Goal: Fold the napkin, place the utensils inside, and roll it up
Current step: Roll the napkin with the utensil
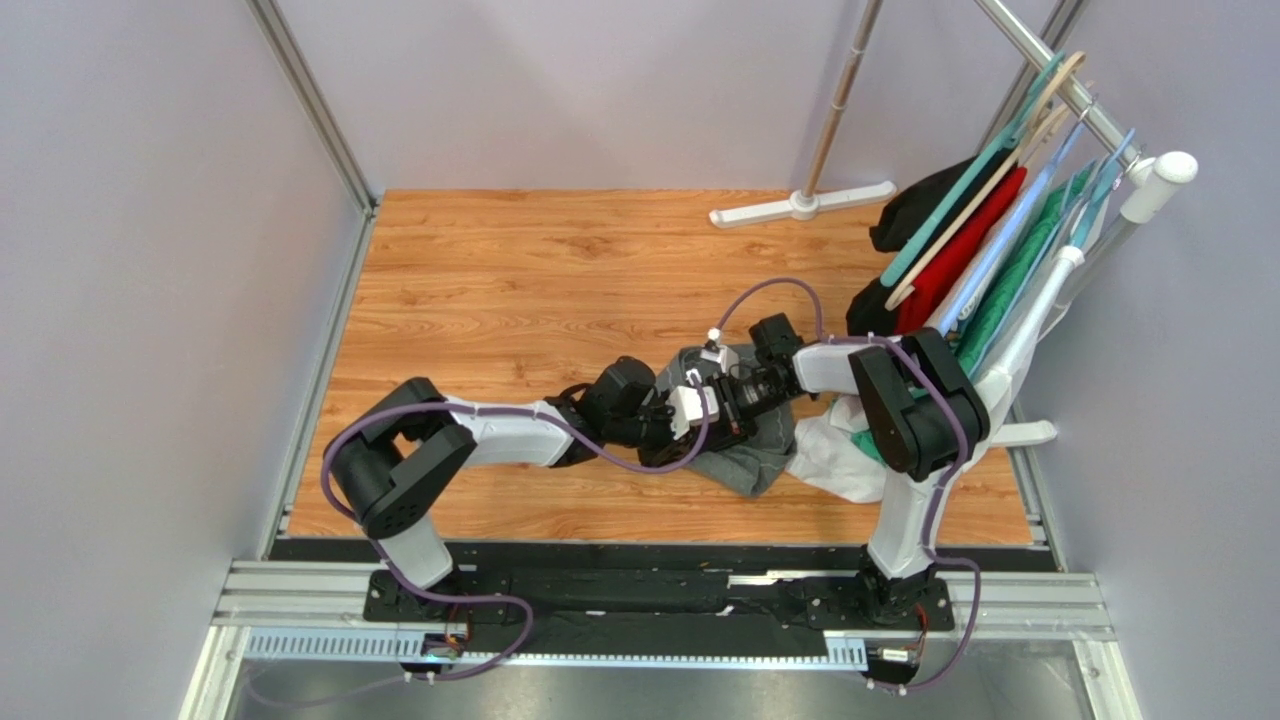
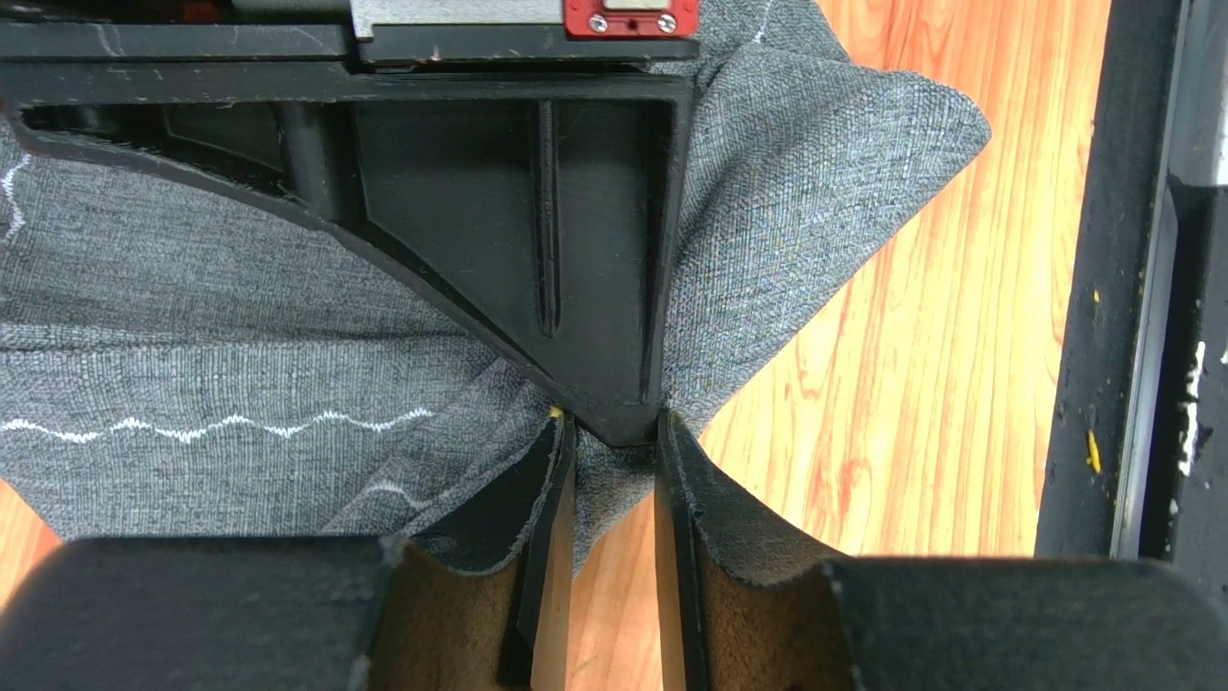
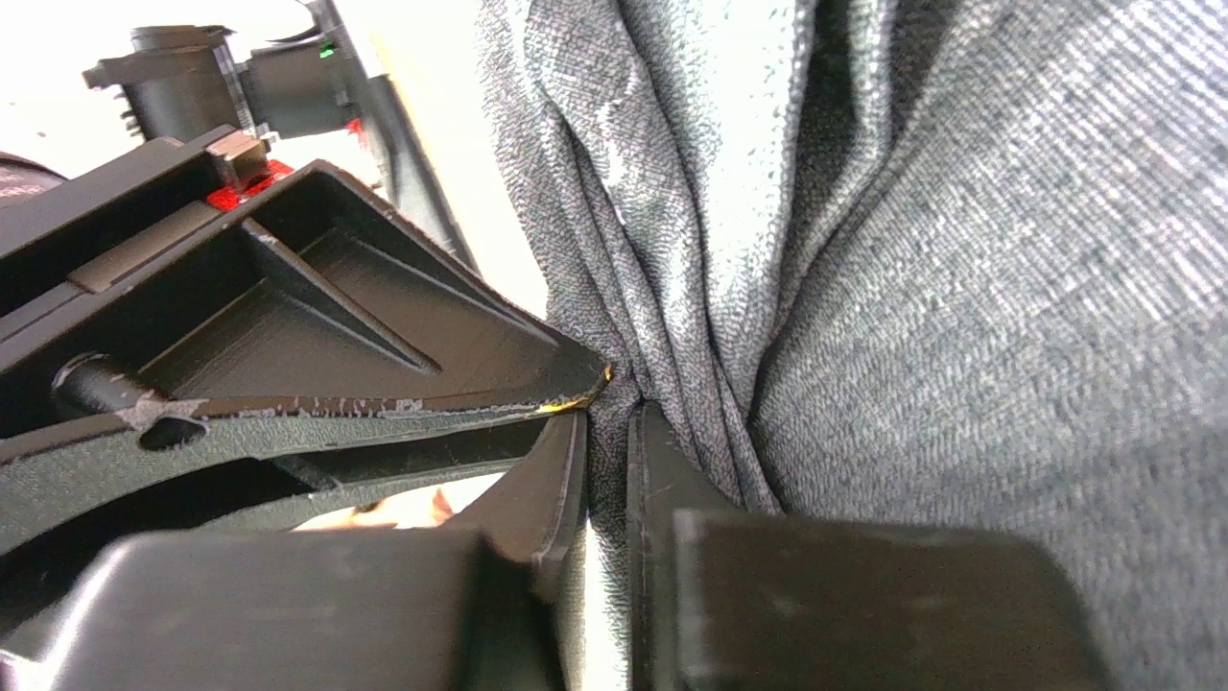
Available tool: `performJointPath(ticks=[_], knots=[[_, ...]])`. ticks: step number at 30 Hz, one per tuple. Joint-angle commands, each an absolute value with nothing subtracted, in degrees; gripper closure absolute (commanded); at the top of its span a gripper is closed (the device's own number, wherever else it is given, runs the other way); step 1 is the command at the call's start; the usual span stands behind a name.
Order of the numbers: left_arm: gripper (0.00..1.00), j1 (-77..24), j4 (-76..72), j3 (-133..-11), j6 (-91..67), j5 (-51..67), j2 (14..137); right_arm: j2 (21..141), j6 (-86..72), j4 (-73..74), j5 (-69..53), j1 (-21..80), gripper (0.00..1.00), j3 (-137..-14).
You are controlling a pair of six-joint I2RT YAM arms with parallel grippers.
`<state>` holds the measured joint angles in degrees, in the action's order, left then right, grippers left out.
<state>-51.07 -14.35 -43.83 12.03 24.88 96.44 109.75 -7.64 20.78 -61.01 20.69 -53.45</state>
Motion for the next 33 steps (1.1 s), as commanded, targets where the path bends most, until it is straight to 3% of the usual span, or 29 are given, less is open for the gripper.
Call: performJointPath(ticks=[1,3,10,25,33], knots=[[0.78,-52.82,-3.53,-44.73,8.96,25.41,101.5,102.5,-11.24,20.04,-52.39,19.51,0.81,-53.96],[0.78,-52.82,-2.37,-45.79,8.79,25.57,102.48,100.56,-12.21,20.13,-50.99,19.42,0.72,-53.79],[0.78,-52.82,-1.85,-46.84,8.26,26.37,104.32,93.79,-13.71,20.83,-46.94,17.14,0.59,-51.51],[0.77,-48.78,2.37,-48.78,4.4,29.27,106.78,67.7,-23.9,21.19,-31.9,15.91,0.58,-36.4],[0.77,-47.11,5.8,-51.32,4.74,31.2,109.33,60.65,-22.24,17.76,-20.75,27.41,0.59,-32.61]])
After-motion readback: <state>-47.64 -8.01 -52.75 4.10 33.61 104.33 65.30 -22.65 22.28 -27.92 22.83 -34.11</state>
